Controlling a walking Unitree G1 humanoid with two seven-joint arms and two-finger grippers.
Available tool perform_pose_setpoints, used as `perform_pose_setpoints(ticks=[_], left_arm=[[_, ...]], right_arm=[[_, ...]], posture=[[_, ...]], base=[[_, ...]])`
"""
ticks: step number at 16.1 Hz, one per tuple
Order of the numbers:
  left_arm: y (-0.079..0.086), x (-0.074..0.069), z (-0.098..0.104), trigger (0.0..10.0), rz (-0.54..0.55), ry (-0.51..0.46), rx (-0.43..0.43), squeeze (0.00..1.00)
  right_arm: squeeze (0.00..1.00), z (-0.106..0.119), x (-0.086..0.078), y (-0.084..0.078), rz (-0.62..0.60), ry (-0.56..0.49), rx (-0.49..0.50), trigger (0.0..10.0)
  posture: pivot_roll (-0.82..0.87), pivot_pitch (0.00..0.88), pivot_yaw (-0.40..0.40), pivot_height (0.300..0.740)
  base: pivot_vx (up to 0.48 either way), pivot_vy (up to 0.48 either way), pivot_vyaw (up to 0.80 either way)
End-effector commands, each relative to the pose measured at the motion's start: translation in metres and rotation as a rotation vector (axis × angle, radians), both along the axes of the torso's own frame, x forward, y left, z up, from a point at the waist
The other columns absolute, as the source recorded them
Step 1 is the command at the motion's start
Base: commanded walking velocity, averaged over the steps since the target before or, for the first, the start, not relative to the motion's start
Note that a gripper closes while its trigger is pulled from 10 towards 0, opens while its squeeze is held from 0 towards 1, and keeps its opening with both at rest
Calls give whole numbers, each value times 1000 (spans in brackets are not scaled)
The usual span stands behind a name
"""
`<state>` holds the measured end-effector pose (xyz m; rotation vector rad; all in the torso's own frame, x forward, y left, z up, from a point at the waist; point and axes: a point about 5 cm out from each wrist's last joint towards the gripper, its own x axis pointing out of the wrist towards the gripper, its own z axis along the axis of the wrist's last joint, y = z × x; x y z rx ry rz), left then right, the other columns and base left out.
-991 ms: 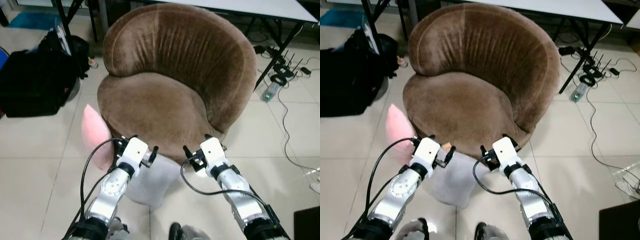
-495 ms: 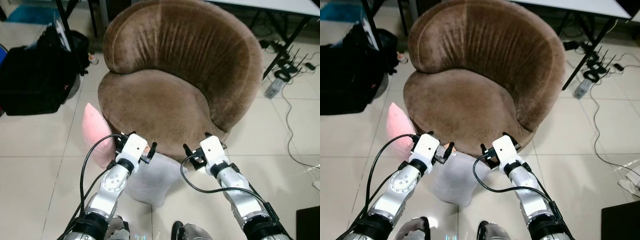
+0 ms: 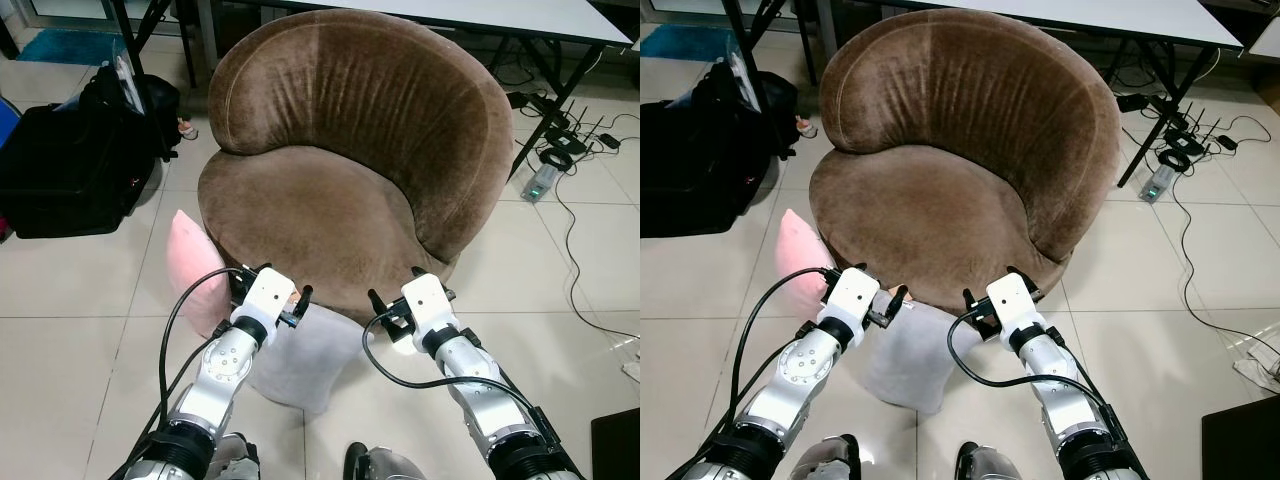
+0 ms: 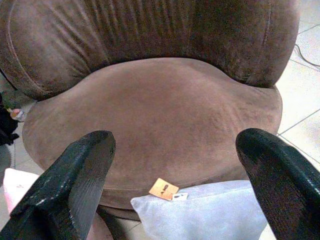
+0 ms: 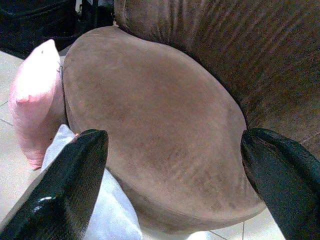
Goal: Move the pillow to the sofa from floor
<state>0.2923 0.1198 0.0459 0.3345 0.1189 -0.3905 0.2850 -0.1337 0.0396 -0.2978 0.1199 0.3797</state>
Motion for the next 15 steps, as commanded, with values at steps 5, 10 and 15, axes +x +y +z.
perform_pose_setpoints(ticks=[5,10,15], left_arm=[[-3,3,0,10000,-6,1,11,0],[-4,4,1,10000,-8,3,0,0],[-7,4,1,10000,-16,4,1,0]], right_arm=[[0,1,-2,-5,-8,-24,-1,10000],[0,3,-3,-4,4,-38,5,10000],[0,4,-6,-3,11,-50,14,10000]], posture=[[94,142,-80,740],[80,148,-76,740],[70,154,-71,740]], base=[[0,0,0],[0,0,0],[0,0,0]])
